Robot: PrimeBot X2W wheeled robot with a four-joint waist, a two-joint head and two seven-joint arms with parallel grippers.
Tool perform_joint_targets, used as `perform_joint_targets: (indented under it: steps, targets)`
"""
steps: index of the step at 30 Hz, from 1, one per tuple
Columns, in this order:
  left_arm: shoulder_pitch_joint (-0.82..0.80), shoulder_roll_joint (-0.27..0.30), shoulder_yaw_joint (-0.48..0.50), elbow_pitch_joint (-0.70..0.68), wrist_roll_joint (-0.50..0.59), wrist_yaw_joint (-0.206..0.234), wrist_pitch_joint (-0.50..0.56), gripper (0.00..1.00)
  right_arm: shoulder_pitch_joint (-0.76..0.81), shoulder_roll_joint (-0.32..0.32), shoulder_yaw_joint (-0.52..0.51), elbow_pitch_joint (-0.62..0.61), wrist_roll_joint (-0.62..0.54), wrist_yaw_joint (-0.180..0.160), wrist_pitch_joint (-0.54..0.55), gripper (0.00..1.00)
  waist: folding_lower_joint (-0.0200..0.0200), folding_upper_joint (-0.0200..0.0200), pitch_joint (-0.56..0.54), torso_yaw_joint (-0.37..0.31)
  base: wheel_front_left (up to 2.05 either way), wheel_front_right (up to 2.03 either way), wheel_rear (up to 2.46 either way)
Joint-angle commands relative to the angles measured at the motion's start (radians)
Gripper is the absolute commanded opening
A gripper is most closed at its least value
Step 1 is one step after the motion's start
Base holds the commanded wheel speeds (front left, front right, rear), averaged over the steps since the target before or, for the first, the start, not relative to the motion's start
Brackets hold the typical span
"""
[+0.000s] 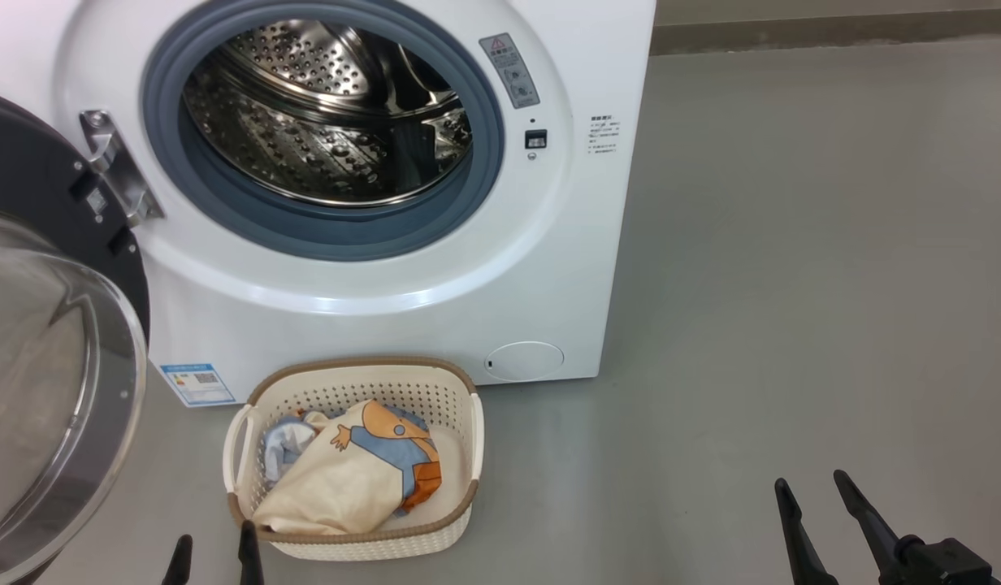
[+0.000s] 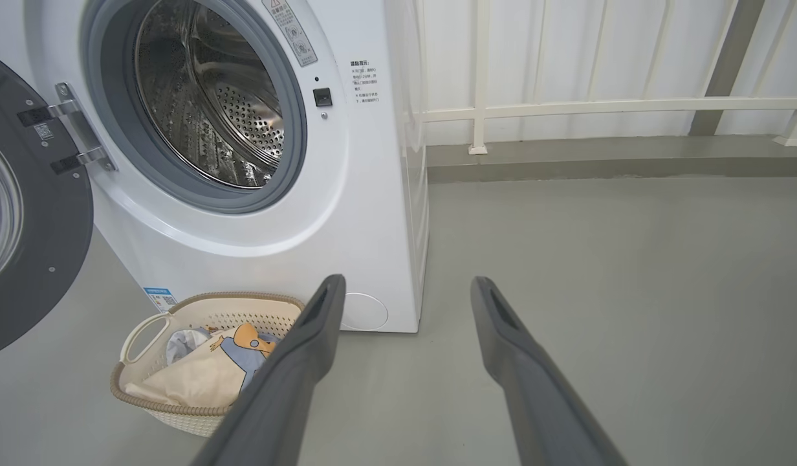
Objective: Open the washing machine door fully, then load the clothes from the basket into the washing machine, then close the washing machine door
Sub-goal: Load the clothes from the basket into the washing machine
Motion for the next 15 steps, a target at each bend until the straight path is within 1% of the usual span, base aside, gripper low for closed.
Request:
perform_joint_targets:
  steps: [1,9,15]
  targets:
    - [-0.027,0.011,0.029,-0.025,0.001,0.007,-0.006,1.00,-0.031,-0.014,0.028,-0.020,-0.012,0.002,-0.012,1.00,0.0000,0.0000,-0.002,0.004,0.00,0.00,0.00]
    - [-0.025,0.011,0.041,-0.028,0.012,0.019,-0.006,1.00,-0.034,-0.016,0.036,-0.015,-0.010,0.002,-0.012,1.00,0.0000,0.0000,-0.004,0.012,0.00,0.00,0.00]
    - [-0.025,0.011,0.041,-0.021,0.018,0.019,-0.006,1.00,-0.036,-0.020,0.039,-0.013,-0.008,0.002,-0.012,1.00,0.0000,0.0000,-0.005,0.008,0.00,0.00,0.00]
